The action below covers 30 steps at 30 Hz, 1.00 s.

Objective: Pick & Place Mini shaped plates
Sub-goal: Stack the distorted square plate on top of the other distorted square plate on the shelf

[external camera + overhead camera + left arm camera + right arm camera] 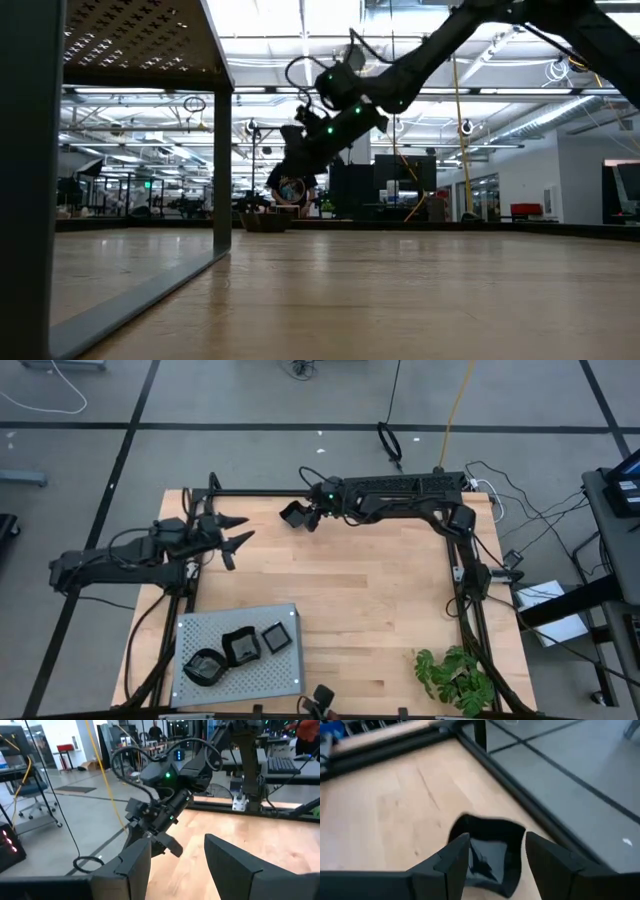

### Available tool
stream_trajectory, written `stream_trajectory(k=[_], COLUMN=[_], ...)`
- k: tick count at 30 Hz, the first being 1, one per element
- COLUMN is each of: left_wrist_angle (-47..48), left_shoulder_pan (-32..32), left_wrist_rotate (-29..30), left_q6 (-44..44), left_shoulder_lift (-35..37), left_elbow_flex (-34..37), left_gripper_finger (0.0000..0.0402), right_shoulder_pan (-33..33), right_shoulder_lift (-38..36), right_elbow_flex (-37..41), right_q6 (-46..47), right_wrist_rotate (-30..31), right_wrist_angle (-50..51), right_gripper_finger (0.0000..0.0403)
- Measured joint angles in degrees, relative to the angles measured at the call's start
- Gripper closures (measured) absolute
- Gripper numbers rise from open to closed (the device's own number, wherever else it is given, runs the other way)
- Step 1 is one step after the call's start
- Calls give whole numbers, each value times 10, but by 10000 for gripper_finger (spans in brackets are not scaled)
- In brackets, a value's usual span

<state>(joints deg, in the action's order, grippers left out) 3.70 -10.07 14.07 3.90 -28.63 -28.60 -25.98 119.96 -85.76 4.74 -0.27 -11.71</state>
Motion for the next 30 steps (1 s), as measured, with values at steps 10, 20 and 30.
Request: stream_trajectory(k=[10, 20, 30], left_wrist_angle=[-9, -10, -31], left_shoulder_pan=[0, 0, 0], left_wrist_rotate=[3, 15, 15], left_q6=[5, -1, -11], left_shoulder_lift=[-41, -63, -66], left_elbow_flex=[0, 0, 0], left_gripper_finger=[215, 215, 215], right_shoulder_pan=[-11, -39, -67], right_shoulder_lift=[23, 23, 23], right_elbow_flex=[0, -31, -104], right_q6=[48, 73, -15], right_wrist_rotate=[0, -88, -163], right_wrist_angle=[52, 133, 240], right_gripper_finger=[218, 218, 218])
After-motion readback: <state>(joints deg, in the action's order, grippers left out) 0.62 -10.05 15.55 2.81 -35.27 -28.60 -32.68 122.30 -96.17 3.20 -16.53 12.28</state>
